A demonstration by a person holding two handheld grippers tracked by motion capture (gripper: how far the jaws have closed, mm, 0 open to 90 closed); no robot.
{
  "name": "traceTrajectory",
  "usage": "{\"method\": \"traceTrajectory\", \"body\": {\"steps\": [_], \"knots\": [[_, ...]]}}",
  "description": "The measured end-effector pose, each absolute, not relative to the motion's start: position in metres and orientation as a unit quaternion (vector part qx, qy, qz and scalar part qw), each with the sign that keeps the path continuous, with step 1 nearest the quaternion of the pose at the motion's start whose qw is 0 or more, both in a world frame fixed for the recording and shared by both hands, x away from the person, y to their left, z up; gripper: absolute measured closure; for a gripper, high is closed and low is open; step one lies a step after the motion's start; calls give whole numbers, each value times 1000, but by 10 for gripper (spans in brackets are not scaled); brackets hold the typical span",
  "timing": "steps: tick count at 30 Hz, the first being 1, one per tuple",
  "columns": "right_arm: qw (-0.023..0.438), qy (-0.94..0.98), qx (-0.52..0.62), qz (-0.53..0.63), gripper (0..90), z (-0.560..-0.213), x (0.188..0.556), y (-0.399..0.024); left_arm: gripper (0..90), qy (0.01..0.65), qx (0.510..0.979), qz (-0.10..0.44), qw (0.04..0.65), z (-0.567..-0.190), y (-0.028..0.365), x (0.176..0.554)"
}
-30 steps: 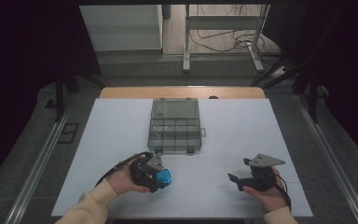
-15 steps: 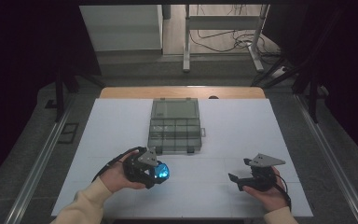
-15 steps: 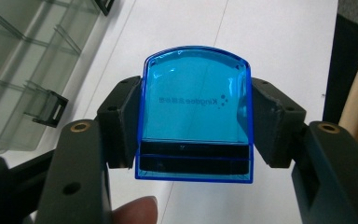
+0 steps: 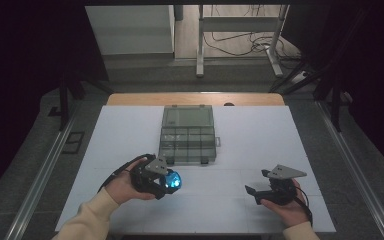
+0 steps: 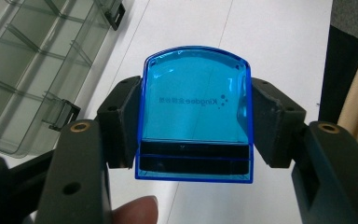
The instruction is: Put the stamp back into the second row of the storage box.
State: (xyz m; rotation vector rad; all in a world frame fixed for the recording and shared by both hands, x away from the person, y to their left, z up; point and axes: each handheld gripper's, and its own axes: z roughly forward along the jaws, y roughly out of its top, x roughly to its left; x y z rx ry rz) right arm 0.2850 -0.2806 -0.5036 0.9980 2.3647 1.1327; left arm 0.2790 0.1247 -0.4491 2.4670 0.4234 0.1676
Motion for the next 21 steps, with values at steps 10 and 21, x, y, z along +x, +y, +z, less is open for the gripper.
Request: {"method": "traceTrajectory", "body": {"steps": [10, 21], "knots": [[169, 831, 349, 399, 142, -503, 284, -280, 410, 162, 934, 68, 311, -446, 121, 287], [168, 832, 349, 398, 142, -503, 284, -281, 410, 172, 930, 80, 314, -439, 121, 306]]}}
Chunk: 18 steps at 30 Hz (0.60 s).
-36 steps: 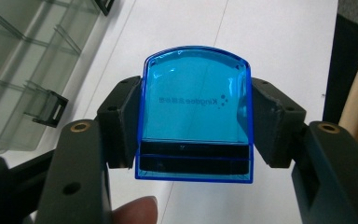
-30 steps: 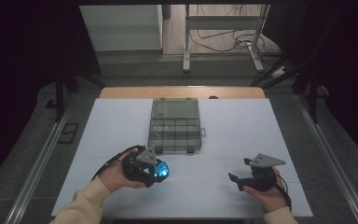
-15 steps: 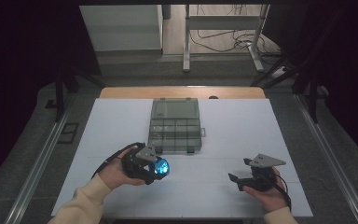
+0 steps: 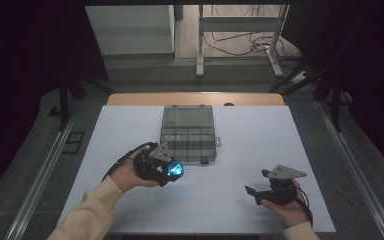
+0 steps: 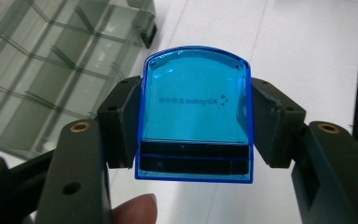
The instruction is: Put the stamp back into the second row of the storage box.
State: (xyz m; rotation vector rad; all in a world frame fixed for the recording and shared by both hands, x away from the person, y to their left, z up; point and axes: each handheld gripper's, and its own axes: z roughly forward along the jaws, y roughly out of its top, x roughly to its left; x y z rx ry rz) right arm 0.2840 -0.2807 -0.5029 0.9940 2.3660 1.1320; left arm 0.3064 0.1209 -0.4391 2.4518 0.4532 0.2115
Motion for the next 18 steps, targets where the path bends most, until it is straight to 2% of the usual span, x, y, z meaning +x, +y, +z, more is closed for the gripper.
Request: {"method": "traceTrajectory", "body": {"steps": [18], "knots": [[168, 830, 351, 398, 142, -503, 284, -282, 410, 177, 931, 89, 306, -433, 119, 330]]}}
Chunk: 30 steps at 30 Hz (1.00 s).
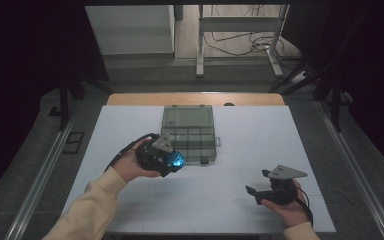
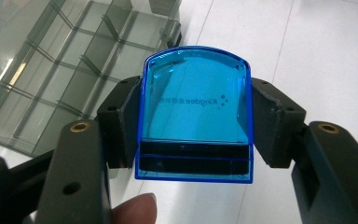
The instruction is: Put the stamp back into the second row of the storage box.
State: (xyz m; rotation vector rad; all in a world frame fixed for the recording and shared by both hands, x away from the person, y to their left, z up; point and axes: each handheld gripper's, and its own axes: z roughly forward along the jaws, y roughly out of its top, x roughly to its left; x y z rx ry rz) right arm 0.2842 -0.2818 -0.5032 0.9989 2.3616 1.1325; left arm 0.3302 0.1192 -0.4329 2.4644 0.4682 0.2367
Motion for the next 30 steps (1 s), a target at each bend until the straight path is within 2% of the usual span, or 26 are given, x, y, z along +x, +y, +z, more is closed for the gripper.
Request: {"method": "traceTrajectory", "body": {"steps": [30], "knots": [[169, 830, 353, 397, 142, -504, 284, -283, 410, 172, 940, 96, 279, -436, 102, 382]]}}
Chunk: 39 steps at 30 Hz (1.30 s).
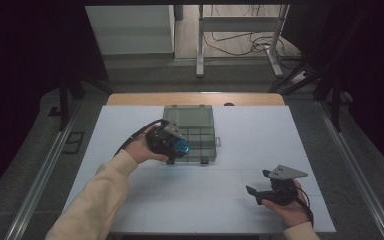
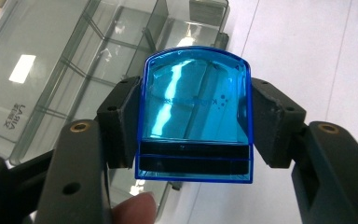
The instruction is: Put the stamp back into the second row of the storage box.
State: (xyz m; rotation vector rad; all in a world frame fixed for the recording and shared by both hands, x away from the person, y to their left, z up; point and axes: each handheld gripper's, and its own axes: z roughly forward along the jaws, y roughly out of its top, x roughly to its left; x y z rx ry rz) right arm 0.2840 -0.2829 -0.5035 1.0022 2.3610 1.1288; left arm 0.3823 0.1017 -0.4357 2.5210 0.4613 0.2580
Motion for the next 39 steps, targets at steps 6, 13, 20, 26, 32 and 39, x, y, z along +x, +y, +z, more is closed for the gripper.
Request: {"method": "traceTrajectory", "body": {"steps": [6, 13, 20, 26, 32, 39], "knots": [[168, 830, 354, 397, 142, -504, 284, -283, 410, 166, 943, 96, 271, -436, 98, 392], [168, 831, 354, 395, 142, -504, 284, -283, 410, 169, 945, 94, 265, -442, 97, 407], [169, 831, 354, 395, 142, -504, 284, -284, 409, 168, 944, 93, 269, -443, 95, 417], [168, 831, 354, 395, 142, -504, 284, -284, 409, 174, 945, 90, 261, -453, 94, 424], [168, 830, 354, 396, 142, -504, 284, -285, 409, 171, 948, 89, 252, -460, 93, 426], [169, 831, 354, 396, 142, -504, 284, -285, 408, 169, 950, 87, 247, -467, 91, 427]]}}
